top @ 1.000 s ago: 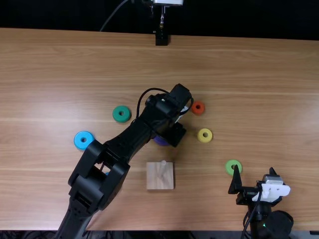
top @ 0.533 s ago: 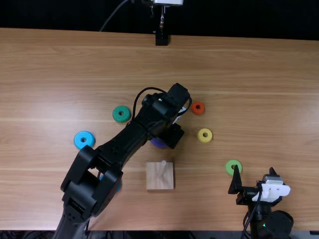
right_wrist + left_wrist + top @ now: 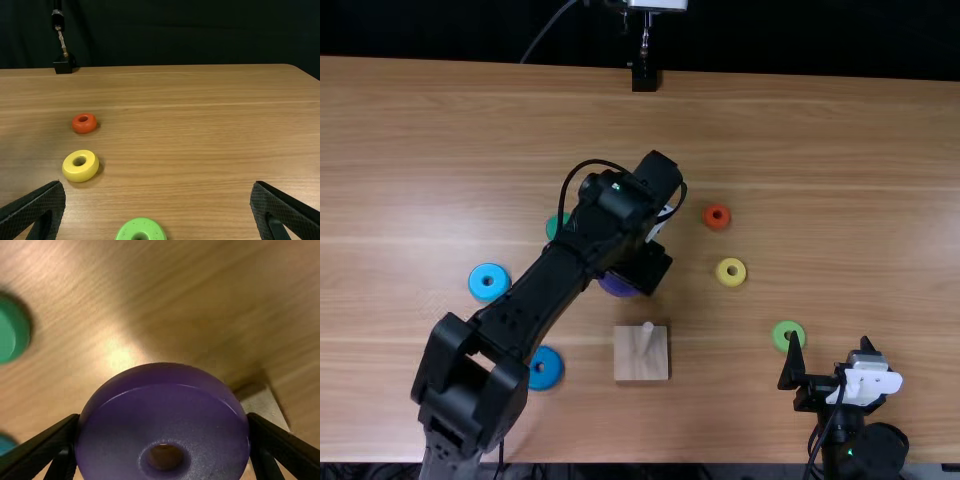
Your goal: Build the Hanoi tower: stack the rings onto the peg from bottom to top in this color order: purple, dark blue, light blue, dark green, light green, yellow, orange.
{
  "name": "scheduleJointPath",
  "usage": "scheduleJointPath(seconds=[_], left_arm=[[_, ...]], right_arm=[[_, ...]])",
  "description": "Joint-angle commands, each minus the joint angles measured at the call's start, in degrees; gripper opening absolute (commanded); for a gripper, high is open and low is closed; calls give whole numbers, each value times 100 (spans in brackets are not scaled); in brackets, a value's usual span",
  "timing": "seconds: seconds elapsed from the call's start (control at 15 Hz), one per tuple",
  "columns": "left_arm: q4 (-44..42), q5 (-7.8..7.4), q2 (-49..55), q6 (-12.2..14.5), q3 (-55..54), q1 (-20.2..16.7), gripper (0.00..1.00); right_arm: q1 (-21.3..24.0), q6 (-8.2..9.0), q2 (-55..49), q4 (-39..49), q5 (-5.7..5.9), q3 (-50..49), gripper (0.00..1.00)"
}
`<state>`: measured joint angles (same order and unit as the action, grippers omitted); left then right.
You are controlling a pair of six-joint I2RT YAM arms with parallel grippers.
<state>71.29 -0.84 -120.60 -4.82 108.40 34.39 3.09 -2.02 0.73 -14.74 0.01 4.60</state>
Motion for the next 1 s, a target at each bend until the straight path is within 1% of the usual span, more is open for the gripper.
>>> scheduleJointPath(seconds=[0.0,0.2,0.27,0.47,0.6,0.8,0.93], left_arm=[[117,-42,326,-56,296,-73,0],[381,-64,511,-98,454,-73,0],[433,-85,616,-204,454,-73,0],[476,-95,915,-763,454,-38,0],[592,-95,1126,-1005,454,15,0],[898,-95,1337,-1490,454,32,0],[1045,-95,1442,-1796,454,120,0]], right_arm=[[-46,33,-73,-346,178,-363,100],[-46,33,-73,-346,178,-363,100],[-46,33,-73,-346,168,-363,100],[-46,33,-73,-346,178,-363,100],[-46,33,-73,-346,168,-363,100],[-46,33,-73,-346,178,-363,100],[-46,33,-73,-346,168,-363,100]])
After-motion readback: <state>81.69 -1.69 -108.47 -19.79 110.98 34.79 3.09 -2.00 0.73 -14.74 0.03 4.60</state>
